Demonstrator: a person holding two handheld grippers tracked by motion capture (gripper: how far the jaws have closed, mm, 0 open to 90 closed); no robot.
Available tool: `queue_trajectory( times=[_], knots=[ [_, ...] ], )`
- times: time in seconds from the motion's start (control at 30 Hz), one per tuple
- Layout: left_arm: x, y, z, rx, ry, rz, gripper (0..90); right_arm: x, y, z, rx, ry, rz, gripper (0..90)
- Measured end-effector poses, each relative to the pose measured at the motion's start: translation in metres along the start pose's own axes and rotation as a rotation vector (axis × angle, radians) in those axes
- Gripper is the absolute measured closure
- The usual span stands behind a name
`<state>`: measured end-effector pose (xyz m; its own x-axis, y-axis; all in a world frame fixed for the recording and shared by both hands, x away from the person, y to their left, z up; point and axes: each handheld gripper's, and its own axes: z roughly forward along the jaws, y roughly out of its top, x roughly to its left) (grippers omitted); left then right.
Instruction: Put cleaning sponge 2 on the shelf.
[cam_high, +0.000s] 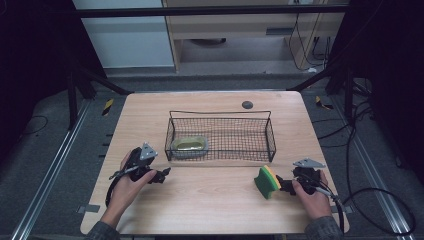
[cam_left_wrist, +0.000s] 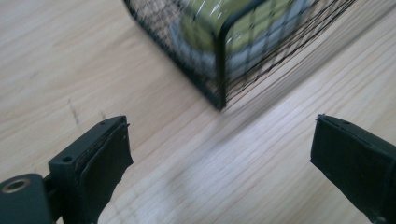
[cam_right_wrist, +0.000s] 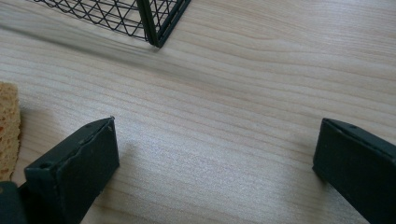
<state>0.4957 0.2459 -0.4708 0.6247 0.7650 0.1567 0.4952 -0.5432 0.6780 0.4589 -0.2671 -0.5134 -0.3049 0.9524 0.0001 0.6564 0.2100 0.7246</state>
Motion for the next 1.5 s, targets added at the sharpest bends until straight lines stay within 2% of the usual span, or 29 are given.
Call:
queue_trajectory(
  times=[0.03,0.07,0.13,0.17,0.27,0.3,0.37,0.4,0.43,0.47,0.5,0.6,0.63,0.67,0.7,0.83,0.9,1.0,1.03,1.17,1.27,1.3,1.4,1.5],
  knots=[
    [0.002,-0.008,0.004,0.011,-0.016,-0.039,4.0,0.0,0.0,0.0,0.0,0.0,0.0,0.5],
    [0.002,-0.012,0.005,0.019,-0.02,-0.05,3.9,0.0,0.0,0.0,0.0,0.0,0.0,0.5],
    [0.002,-0.015,0.007,0.023,-0.009,-0.06,3.9,0.0,0.0,0.0,0.0,0.003,-0.003,0.5],
    [0.001,-0.021,0.011,0.043,0.001,-0.059,4.4,-0.001,0.001,0.001,0.002,0.006,-0.008,0.4],
    [0.0,-0.025,0.015,0.044,-0.008,-0.071,3.6,-0.001,0.001,0.001,0.003,0.007,-0.01,0.5],
    [0.003,-0.027,0.017,0.034,-0.028,-0.104,1.9,-0.001,0.001,0.001,0.001,0.007,-0.01,1.1],
    [0.005,-0.028,0.018,0.031,-0.037,-0.116,1.2,0.0,0.001,0.0,0.006,0.008,-0.008,2.5],
    [0.011,-0.032,0.02,0.021,-0.056,-0.144,0.0,0.001,0.002,-0.004,0.024,-0.001,-0.011,6.3],
    [0.012,-0.035,0.02,-0.005,-0.047,-0.152,0.0,0.001,0.003,-0.007,0.04,-0.012,-0.034,5.9],
    [0.012,-0.035,0.02,-0.005,-0.047,-0.152,0.0,0.001,0.003,-0.007,0.04,-0.012,-0.034,5.9],
    [0.013,-0.037,0.021,-0.026,-0.038,-0.153,0.0,0.004,0.003,-0.015,0.06,-0.012,-0.059,9.0],
    [0.013,-0.037,0.021,-0.026,-0.038,-0.153,0.0,0.006,0.001,-0.024,0.085,0.007,-0.072,9.1],
    [0.013,-0.037,0.021,-0.026,-0.038,-0.153,0.0,0.008,-0.002,-0.033,0.106,0.009,-0.093,9.8],
    [0.013,-0.037,0.021,-0.026,-0.038,-0.153,0.0,0.008,-0.002,-0.033,0.106,0.009,-0.093,9.8],
    [0.013,-0.037,0.021,-0.027,-0.038,-0.153,0.0,0.009,-0.004,-0.043,0.126,-0.004,-0.116,10.5],
    [0.013,-0.037,0.021,-0.027,-0.038,-0.154,0.0,0.01,-0.004,-0.055,0.159,-0.033,-0.097,13.0],
    [0.013,-0.037,0.021,-0.029,-0.038,-0.16,0.0,0.012,-0.002,-0.069,0.182,-0.047,-0.104,13.6],
    [0.013,-0.037,0.021,-0.027,-0.034,-0.161,0.0,0.014,0.0,-0.077,0.197,-0.053,-0.108,13.4],
    [0.014,-0.037,0.021,-0.026,-0.03,-0.164,0.0,0.019,0.003,-0.086,0.203,-0.047,-0.118,12.9],
    [0.014,-0.037,0.021,-0.025,-0.028,-0.171,0.0,0.025,0.013,-0.098,0.208,-0.044,-0.114,12.8],
    [0.014,-0.037,0.021,-0.024,-0.027,-0.17,0.0,0.033,0.028,-0.109,0.206,-0.025,-0.133,13.7],
    [0.014,-0.037,0.021,-0.025,-0.027,-0.172,0.0,0.038,0.039,-0.116,0.208,-0.015,-0.146,14.7],
    [0.014,-0.036,0.021,-0.025,-0.023,-0.172,0.0,0.042,0.049,-0.119,0.211,-0.013,-0.154,15.9],
    [0.014,-0.036,0.021,-0.023,-0.021,-0.171,0.0,0.049,0.069,-0.119,0.225,0.01,-0.147,17.8]
  ],
)
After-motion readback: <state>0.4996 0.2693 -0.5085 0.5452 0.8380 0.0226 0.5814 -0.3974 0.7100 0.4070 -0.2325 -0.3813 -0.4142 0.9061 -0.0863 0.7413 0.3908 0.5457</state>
